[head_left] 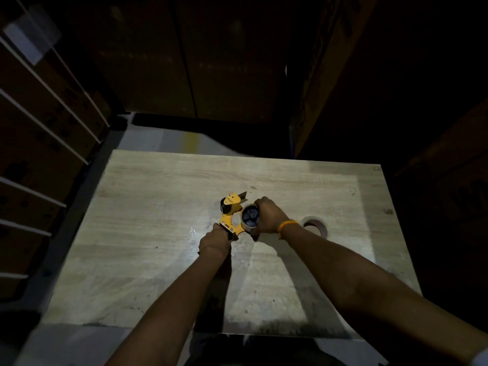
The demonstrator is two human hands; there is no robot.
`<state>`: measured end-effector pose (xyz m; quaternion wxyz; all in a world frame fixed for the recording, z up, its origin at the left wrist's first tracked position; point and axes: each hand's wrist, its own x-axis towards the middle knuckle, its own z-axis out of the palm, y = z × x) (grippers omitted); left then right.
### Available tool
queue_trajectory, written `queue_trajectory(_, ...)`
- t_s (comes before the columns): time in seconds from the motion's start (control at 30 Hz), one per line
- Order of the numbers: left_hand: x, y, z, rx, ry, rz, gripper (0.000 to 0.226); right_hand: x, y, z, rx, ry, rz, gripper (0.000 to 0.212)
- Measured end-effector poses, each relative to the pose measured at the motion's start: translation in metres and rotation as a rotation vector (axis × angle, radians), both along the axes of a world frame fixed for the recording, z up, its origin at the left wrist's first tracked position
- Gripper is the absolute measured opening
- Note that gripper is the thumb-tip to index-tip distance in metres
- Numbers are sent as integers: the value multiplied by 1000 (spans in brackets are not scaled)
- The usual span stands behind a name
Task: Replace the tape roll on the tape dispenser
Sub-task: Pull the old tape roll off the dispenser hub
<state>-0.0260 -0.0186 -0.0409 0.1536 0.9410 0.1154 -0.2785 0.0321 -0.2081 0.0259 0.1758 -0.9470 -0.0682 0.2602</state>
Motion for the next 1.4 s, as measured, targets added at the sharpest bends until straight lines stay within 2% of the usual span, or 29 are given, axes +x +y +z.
queue_trajectory(0.17,4,1,5,-41,32,29,49,-14,10,4,-97,-194,141,92)
queue_trajectory(0.33,4,1,7,-23,31,35,46,-12,20,15,-179,-190,222,78)
queue_trajectory(0.47,4,2,4,-25,26,32,44,-5,27,22,-207,-146,321,34)
queue_trajectory(0.53,5,3,4,-35,36,7,45,-3,29,24,-240,-123,364,27)
queue_trajectory(0.63,6,5,5,-51,44,-19,48,-5,35,18,-339,-87,405,51)
queue_trajectory(0.73,6,6,9,-66,60,-43,53,-8,40,-1,-442,-97,379,110)
queue_trajectory(0.77,5,7,10,-67,63,-55,54,-9,42,-9,-468,-113,360,121)
queue_trajectory(0.87,7,11,7,-73,76,-80,55,-8,48,-16,-462,-102,269,121)
queue_trajectory(0.97,12,16,-16,-80,105,-113,54,-9,53,-7,-464,-74,229,110)
queue_trajectory(1.07,10,15,-1,-89,105,-92,52,-14,56,0,-447,-88,231,105)
queue_trajectory(1.27,8,8,7,-100,87,-45,46,-16,56,11,-481,-163,272,111)
queue_trajectory(1.4,6,5,7,-88,81,-32,43,-16,54,4,-510,-118,280,117)
